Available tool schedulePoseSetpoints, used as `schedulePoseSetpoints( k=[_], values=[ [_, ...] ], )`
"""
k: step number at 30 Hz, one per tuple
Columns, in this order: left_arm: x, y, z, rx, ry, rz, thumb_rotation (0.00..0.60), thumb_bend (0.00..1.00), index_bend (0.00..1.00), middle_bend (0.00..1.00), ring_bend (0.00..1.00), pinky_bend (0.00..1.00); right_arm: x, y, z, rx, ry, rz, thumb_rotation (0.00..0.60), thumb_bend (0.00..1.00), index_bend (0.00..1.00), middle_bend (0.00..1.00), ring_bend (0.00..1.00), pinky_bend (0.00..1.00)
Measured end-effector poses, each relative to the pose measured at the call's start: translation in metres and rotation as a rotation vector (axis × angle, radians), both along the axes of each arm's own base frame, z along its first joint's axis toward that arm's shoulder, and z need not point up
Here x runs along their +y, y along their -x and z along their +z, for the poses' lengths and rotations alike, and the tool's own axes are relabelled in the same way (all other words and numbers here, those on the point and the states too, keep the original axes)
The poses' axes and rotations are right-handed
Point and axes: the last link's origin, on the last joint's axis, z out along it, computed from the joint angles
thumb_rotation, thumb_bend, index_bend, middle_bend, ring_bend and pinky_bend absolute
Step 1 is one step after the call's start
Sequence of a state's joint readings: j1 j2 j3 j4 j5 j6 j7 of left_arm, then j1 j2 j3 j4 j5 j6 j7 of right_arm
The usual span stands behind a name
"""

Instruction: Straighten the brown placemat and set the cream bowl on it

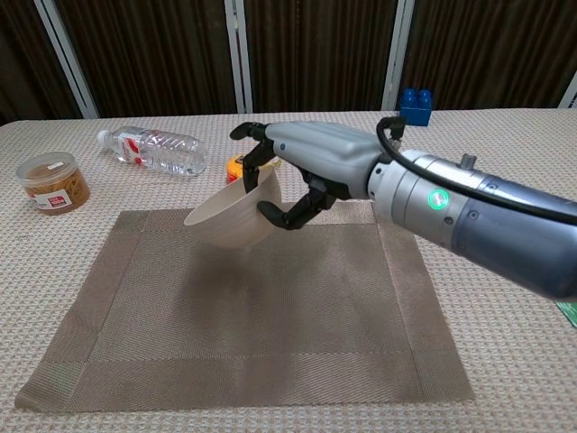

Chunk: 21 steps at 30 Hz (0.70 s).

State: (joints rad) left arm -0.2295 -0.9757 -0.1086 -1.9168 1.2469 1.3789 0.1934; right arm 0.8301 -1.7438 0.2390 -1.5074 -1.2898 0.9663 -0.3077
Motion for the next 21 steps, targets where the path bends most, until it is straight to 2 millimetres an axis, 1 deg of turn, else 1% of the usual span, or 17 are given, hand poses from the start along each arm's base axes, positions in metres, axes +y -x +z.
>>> schedulePoseSetpoints(
  k=[4,7,8,9,10,11,12,13,14,15,17,21],
  values=[
    [0.000,-0.001,-0.001,0.000,0.000,-0.001,0.600,0.00,0.00,0.00,0.00,0.00,0.005,0.002,-0.009,0.009,-0.020,0.001,0.600,0.46,0.64,0.01,0.00,0.00],
    [0.000,0.000,-0.001,0.001,0.001,0.001,0.600,0.00,0.00,0.00,0.00,0.00,0.008,0.003,-0.013,0.006,-0.026,-0.002,0.600,0.46,0.64,0.02,0.00,0.00],
    [0.000,0.000,-0.001,0.001,0.002,0.002,0.600,0.00,0.00,0.00,0.00,0.00,0.009,0.003,-0.015,0.004,-0.030,-0.005,0.600,0.46,0.64,0.02,0.00,0.00],
    [0.000,0.000,-0.001,0.001,0.003,0.003,0.600,0.00,0.00,0.00,0.00,0.00,0.010,0.004,-0.016,0.004,-0.032,-0.008,0.600,0.44,0.61,0.02,0.00,0.00],
    [0.000,0.000,-0.001,0.001,0.002,0.003,0.600,0.00,0.00,0.00,0.00,0.00,0.011,0.005,-0.017,0.006,-0.035,-0.011,0.600,0.42,0.57,0.02,0.00,0.00],
    [0.000,0.000,-0.001,0.001,0.001,0.003,0.600,0.00,0.00,0.00,0.00,0.00,0.012,0.006,-0.018,0.009,-0.040,-0.013,0.600,0.36,0.48,0.01,0.00,0.00],
    [0.000,0.000,-0.001,0.002,0.000,0.003,0.600,0.00,0.00,0.00,0.00,0.00,0.013,0.008,-0.019,0.012,-0.046,-0.016,0.600,0.28,0.36,0.01,0.00,0.00],
    [0.000,0.000,-0.001,0.001,0.000,0.004,0.600,0.00,0.00,0.00,0.00,0.00,0.014,0.009,-0.020,0.015,-0.052,-0.019,0.600,0.22,0.27,0.01,0.00,0.00],
    [0.000,0.000,-0.001,0.002,0.001,0.005,0.600,0.00,0.00,0.00,0.00,0.00,0.016,0.011,-0.020,0.016,-0.063,-0.022,0.600,0.14,0.16,0.00,0.00,0.00],
    [0.000,0.000,-0.001,0.003,0.003,0.006,0.600,0.00,0.00,0.00,0.00,0.00,0.017,0.012,-0.020,0.018,-0.071,-0.025,0.600,0.08,0.07,0.00,0.00,0.00],
    [0.000,0.001,-0.002,0.005,0.005,0.008,0.600,0.00,0.00,0.00,0.00,0.00,0.020,0.015,-0.019,0.022,-0.088,-0.028,0.600,0.03,0.01,0.00,0.00,0.00],
    [0.000,0.000,-0.004,0.009,0.012,0.007,0.600,0.00,0.00,0.00,0.00,0.00,0.025,0.017,-0.013,0.026,-0.099,-0.025,0.600,0.00,0.00,0.00,0.00,0.00]
  ],
)
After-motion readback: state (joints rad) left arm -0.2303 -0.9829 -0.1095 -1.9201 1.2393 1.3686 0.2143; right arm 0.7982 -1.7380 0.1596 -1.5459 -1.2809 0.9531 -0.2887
